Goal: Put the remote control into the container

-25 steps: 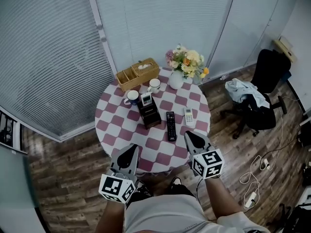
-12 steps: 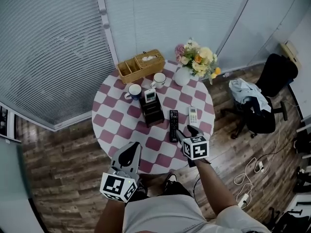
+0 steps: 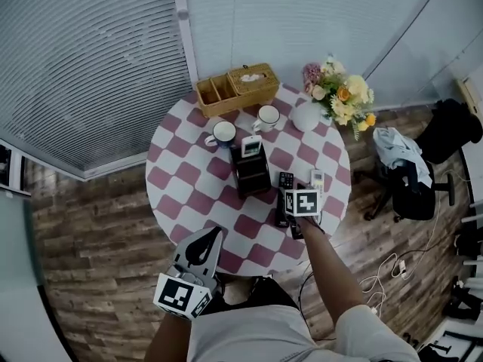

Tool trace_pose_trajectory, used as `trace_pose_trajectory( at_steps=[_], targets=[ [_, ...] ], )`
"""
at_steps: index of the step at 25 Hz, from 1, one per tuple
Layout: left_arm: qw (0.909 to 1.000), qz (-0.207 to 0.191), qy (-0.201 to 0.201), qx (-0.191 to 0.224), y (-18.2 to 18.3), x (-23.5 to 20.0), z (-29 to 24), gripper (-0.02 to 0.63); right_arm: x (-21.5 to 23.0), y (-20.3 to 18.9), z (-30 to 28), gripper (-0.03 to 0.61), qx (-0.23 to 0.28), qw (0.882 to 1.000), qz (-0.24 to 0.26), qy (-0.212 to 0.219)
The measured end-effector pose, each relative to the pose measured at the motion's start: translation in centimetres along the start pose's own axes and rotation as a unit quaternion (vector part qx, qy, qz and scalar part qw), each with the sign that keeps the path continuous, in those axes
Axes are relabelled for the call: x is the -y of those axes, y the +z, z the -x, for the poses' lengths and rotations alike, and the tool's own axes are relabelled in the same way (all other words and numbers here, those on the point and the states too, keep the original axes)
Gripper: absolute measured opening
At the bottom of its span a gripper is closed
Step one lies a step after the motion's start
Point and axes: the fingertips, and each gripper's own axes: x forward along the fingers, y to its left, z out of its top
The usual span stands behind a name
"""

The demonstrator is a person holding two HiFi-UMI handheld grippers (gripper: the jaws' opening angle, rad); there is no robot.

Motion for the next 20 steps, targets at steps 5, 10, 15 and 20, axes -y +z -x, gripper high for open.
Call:
trace_pose_trajectory(
  at_steps=[5,10,15,20],
  targets=[
    [0.9996,0.014,0.022,-0.011,-0.7,-2.2,-0.4,0.009,0.3,-0.1,-2.8,0.241,-0.025,0.999,-0.016,-0.016],
    [0.9996,0.014,0.02,-0.011,-0.6,-2.8,-0.9,0.009,0.7,-0.2,-4.8,0.249,-0.051,0.998,-0.001,-0.041],
    [0.9993,0.019,0.025,-0.02,-1.3,-3.2,-0.8,0.009,0.8,-0.2,-5.6,0.259,-0.057,0.997,-0.012,-0.044],
    [0.9992,0.029,0.023,-0.016,-1.4,-3.2,-0.6,0.009,1.0,-0.4,-5.8,0.262,-0.06,0.997,-0.023,-0.031]
  ],
)
